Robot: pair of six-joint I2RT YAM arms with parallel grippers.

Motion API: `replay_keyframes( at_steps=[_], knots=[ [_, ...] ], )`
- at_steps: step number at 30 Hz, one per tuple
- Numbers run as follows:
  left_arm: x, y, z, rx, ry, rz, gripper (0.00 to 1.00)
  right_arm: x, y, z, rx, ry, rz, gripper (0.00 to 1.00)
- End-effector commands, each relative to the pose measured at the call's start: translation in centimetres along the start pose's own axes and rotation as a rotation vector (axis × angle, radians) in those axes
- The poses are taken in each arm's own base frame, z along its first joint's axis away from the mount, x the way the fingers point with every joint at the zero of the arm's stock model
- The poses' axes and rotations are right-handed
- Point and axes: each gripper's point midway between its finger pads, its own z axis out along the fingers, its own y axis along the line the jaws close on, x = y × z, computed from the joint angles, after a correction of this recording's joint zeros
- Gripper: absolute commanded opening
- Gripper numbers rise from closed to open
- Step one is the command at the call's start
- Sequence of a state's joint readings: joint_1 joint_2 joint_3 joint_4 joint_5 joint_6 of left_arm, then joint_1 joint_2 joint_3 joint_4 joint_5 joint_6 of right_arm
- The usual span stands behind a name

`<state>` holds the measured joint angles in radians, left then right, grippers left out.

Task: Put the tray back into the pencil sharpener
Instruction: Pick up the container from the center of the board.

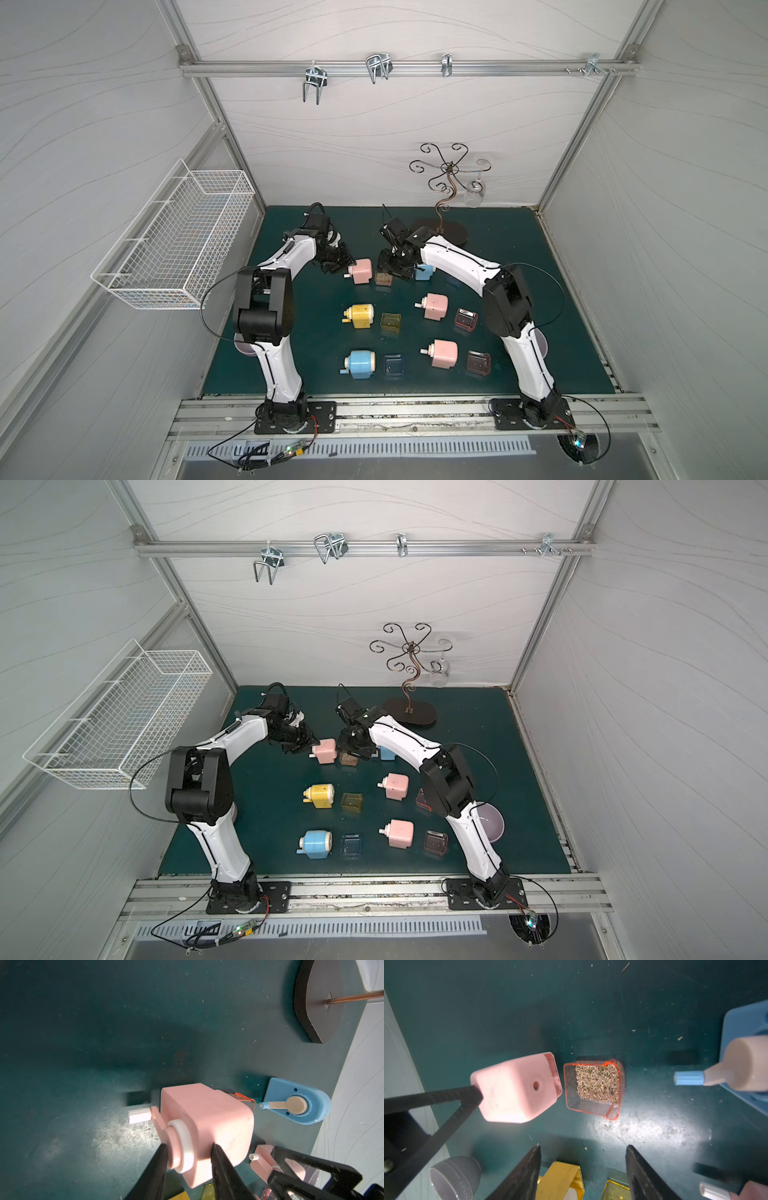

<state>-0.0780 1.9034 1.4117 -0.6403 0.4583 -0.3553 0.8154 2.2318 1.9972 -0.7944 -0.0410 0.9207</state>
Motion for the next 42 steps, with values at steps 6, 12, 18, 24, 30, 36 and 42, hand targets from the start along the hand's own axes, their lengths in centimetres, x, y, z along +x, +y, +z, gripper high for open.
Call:
replay_keyframes(
  at_steps=[6,12,18,24,30,36,42],
  knots=[
    [0.4,0.7,0.7,-0.067,0.03,0.041,0.38,-0.4,-0.5,1.5,0.069,-0.037,0.0,0.63],
    [0.5,0.8,0.9,-0.082,0.037,0.053,0.38,-0.6,-1.2,2.0,0.103,-0.052,-0.003,0.61],
    [0.6,0.8,1.0,-0.086,0.042,0.057,0.38,-0.9,-1.7,2.3,0.13,-0.062,-0.008,0.6],
    [0.8,0.7,1.2,-0.088,0.048,0.065,0.38,-0.9,-2.2,3.1,0.156,-0.056,-0.018,0.55],
    [0.9,0.5,1.3,-0.089,0.053,0.07,0.38,-1.1,-2.7,3.5,0.186,-0.052,-0.029,0.51],
    [1.0,0.5,1.3,-0.094,0.054,0.076,0.38,-1.5,-3.6,3.9,0.21,-0.048,-0.026,0.48],
    [1.1,0.5,1.4,-0.096,0.058,0.079,0.37,-1.5,-3.9,4.4,0.222,-0.034,-0.035,0.37]
  ],
)
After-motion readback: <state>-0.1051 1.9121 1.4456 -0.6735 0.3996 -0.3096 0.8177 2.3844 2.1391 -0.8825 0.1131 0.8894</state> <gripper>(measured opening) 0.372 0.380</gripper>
